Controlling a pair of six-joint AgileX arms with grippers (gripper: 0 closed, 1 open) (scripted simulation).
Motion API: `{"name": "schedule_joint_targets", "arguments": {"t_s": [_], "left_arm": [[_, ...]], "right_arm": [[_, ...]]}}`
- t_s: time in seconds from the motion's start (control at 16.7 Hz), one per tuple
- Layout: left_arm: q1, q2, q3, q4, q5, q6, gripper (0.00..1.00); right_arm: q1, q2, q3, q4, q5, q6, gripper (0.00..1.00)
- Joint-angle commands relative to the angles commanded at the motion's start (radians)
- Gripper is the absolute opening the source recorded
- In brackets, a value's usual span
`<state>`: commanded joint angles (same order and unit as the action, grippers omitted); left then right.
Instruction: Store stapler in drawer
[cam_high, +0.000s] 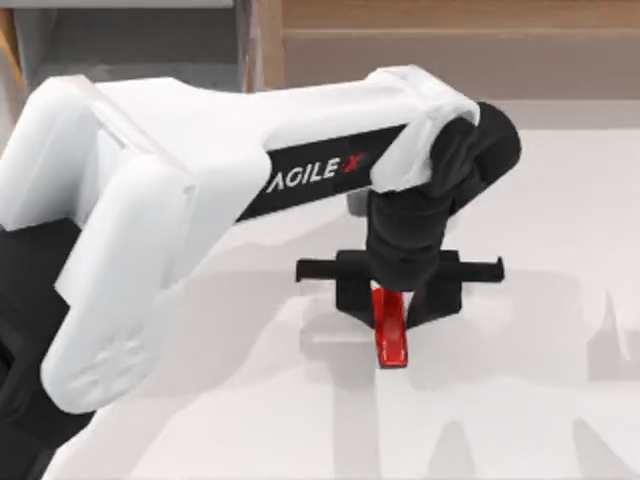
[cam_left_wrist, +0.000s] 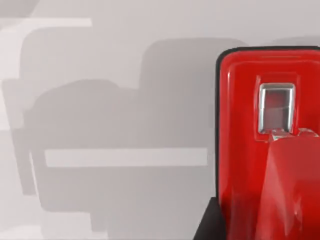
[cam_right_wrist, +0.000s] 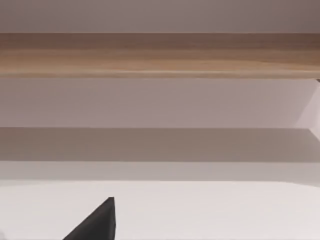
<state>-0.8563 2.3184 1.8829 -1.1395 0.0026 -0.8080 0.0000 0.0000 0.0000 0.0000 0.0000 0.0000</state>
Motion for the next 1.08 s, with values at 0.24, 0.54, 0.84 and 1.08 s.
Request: {"name": "schedule_joint_targets", "arguments": {"t_s": [0.24, 0.54, 0.84, 1.08], "left_arm": [[0.001, 0.001, 0.003, -0.003, 0.000, 0.001, 0.00], [0.080, -0.066, 0.043, -0.002, -0.021, 0.067, 0.00], [0.325, -0.201, 0.131, 0.009, -0.071, 0.266, 0.00], [0.577, -0.281, 0.192, 0.026, -0.108, 0.481, 0.00]], "right_arm": [[0.000, 0.000, 0.000, 0.000, 0.000, 0.000, 1.00], [0.000, 0.000, 0.000, 0.000, 0.000, 0.000, 1.00], [0.000, 0.000, 0.000, 0.000, 0.000, 0.000, 1.00], [0.000, 0.000, 0.000, 0.000, 0.000, 0.000, 1.00]]}}
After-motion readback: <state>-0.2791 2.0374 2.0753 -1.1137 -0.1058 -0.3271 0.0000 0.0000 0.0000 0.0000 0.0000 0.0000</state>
